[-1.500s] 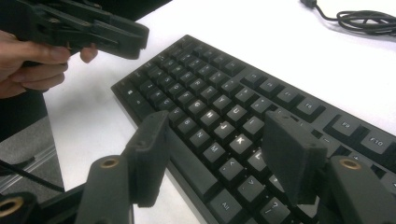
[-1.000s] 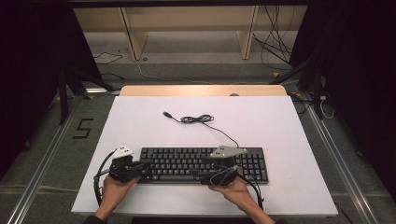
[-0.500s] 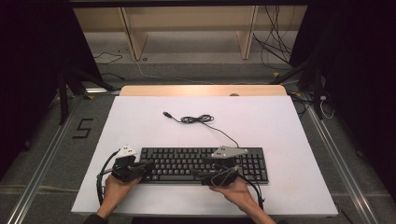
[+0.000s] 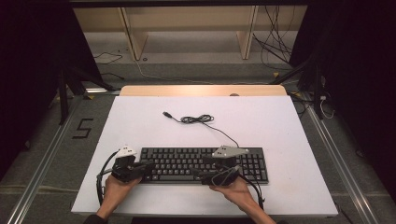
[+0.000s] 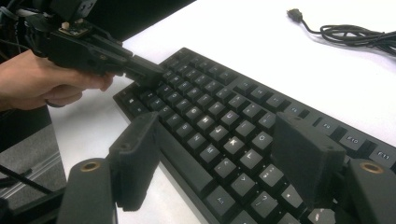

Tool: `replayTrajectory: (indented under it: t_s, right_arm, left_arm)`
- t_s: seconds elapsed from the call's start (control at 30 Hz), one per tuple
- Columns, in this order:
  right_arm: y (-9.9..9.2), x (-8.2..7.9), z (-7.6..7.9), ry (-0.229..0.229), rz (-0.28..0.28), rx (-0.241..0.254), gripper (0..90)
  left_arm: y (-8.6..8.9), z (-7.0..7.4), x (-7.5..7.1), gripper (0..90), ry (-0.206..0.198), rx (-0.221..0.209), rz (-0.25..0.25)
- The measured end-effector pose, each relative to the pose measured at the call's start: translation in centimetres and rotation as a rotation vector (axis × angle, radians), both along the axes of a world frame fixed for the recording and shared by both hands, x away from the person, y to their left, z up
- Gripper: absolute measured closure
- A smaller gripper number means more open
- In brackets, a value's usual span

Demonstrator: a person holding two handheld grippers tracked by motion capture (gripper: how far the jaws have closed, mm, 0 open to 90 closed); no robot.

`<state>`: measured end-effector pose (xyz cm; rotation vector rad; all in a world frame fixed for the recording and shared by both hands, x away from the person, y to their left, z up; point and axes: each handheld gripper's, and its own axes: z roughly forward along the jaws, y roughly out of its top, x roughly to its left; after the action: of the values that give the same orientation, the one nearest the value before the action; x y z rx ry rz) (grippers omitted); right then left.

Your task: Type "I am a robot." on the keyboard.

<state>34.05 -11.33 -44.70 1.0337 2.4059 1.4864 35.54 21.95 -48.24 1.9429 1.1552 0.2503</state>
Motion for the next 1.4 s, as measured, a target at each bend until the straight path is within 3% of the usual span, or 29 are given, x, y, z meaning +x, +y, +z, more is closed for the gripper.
replayTrajectory:
  t_s: [0.33, 0.6, 0.83, 1.07, 1.4]
  right_arm:
    - [0.1, 0.1, -0.1, -0.001, -0.002, 0.0, 33.6]
    - [0.3, 0.2, -0.3, 0.003, -0.002, -0.005, 34.3]
    - [0.5, 0.3, -0.4, 0.005, 0.002, -0.004, 36.1]
    - [1.1, 0.6, -0.5, 0.016, 0.007, -0.017, 44.6]
    - [2.0, 1.0, -0.9, 0.036, 0.022, -0.038, 64.6]
  left_arm:
    - [0.6, 1.1, -0.8, 66.6, -0.063, -0.072, 0.016]
    - [0.5, 1.4, -1.4, 51.0, -0.056, -0.101, 0.018]
    - [0.3, 1.7, -1.8, 37.9, -0.088, -0.149, -0.006]
    - [0.4, 1.8, -2.0, 33.0, -0.096, -0.166, -0.01]
    - [0.3, 1.9, -2.1, 30.9, -0.098, -0.17, -0.006]
